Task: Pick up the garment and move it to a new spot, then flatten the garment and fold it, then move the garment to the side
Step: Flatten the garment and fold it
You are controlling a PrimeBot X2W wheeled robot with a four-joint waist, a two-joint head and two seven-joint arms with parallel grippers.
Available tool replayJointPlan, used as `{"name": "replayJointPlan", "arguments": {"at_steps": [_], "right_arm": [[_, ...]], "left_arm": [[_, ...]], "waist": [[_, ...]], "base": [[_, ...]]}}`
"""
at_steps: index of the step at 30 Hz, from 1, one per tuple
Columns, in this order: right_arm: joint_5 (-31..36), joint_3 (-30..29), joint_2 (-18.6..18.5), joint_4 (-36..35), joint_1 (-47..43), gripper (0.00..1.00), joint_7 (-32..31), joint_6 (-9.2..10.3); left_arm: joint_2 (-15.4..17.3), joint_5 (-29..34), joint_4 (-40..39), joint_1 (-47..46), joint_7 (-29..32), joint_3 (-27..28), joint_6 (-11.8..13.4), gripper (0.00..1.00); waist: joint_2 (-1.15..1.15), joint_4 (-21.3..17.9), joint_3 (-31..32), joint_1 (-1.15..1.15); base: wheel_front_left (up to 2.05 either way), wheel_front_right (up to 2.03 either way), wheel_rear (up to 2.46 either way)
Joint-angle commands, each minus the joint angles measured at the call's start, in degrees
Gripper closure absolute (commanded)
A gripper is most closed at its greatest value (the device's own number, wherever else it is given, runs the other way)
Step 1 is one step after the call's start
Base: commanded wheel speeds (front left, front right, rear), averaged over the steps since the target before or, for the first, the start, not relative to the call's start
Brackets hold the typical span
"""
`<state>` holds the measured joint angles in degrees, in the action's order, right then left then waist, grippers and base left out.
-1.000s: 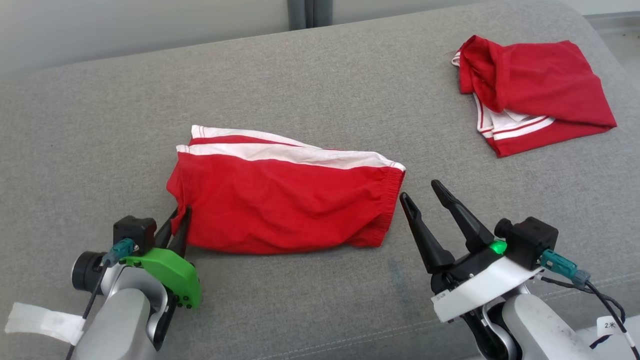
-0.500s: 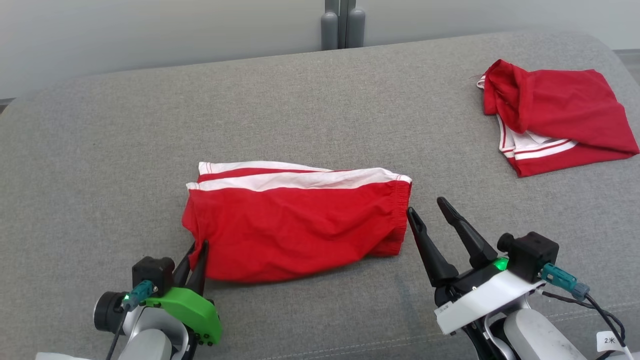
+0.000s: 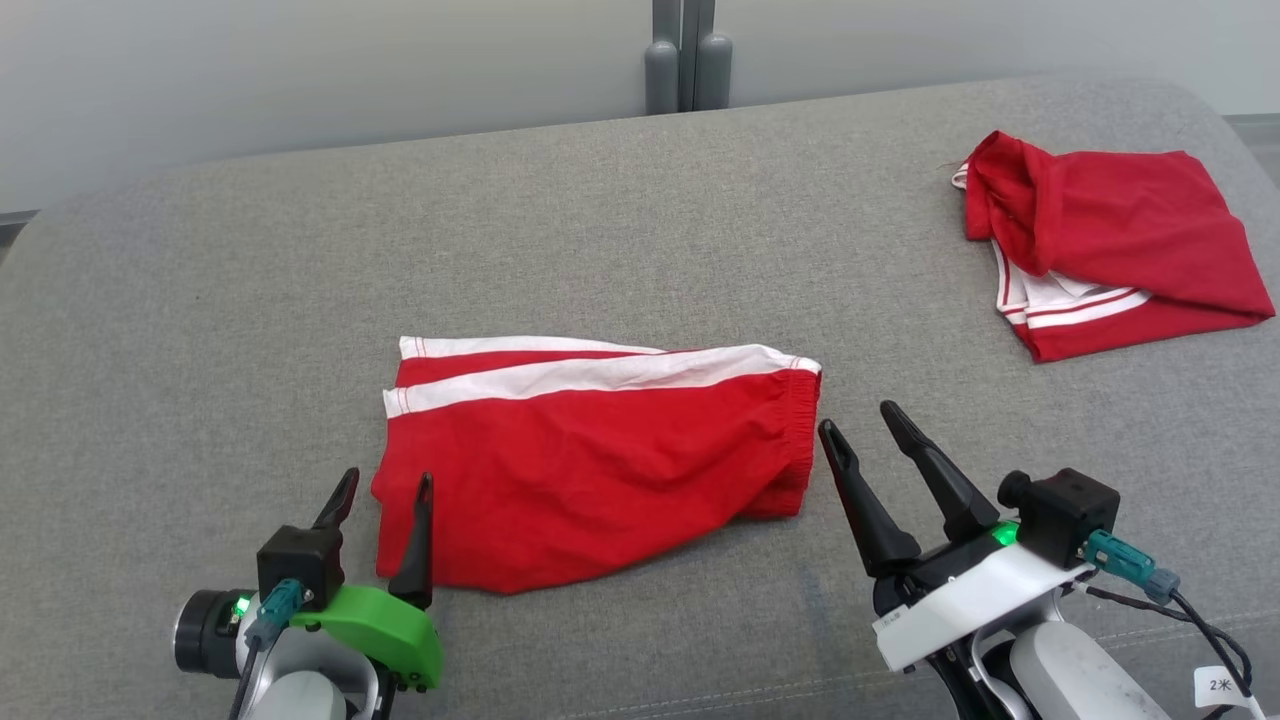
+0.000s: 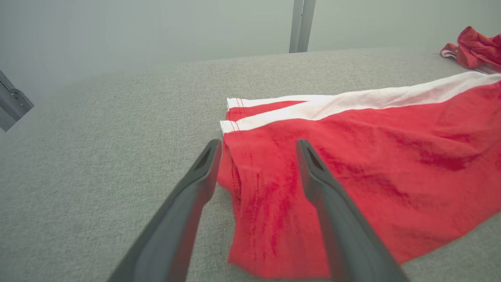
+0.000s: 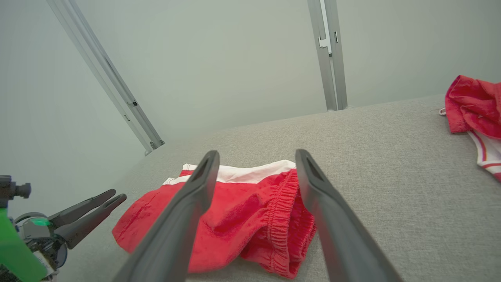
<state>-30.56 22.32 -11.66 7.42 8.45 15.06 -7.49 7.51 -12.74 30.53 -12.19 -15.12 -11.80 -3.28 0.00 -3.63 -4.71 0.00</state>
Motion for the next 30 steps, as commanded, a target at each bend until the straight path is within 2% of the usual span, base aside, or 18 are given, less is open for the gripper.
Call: {"name": "replayJointPlan", "arguments": {"at_steps": [1,11,22,30], "right_arm": [[0.30,-0.03,0.02,0.15,-0.73,0.00,0.22,0.00],[2.41,-0.92,-0.27,-0.12,-1.48,0.00,0.22,0.00],[8.65,-9.88,3.43,-1.28,-5.13,0.00,0.22,0.00],[11.59,-15.02,5.25,-1.38,-8.40,0.00,0.22,0.00]], "left_arm": [[-0.10,0.59,-0.32,1.24,0.05,0.35,0.41,0.00],[-1.56,5.35,-11.22,6.67,0.05,6.50,1.94,0.00],[-2.18,9.58,-23.95,13.04,0.06,11.83,5.15,0.00],[-1.55,12.11,-29.03,18.45,0.05,12.17,6.68,0.00]], "waist": [[0.00,0.23,0.41,0.00],[0.00,0.89,2.87,0.00],[0.00,1.37,4.55,0.00],[0.00,1.44,5.43,0.00]], "base": [[0.00,0.00,0.00],[0.00,0.00,0.00],[0.00,0.00,0.00],[0.00,0.00,0.00]]}}
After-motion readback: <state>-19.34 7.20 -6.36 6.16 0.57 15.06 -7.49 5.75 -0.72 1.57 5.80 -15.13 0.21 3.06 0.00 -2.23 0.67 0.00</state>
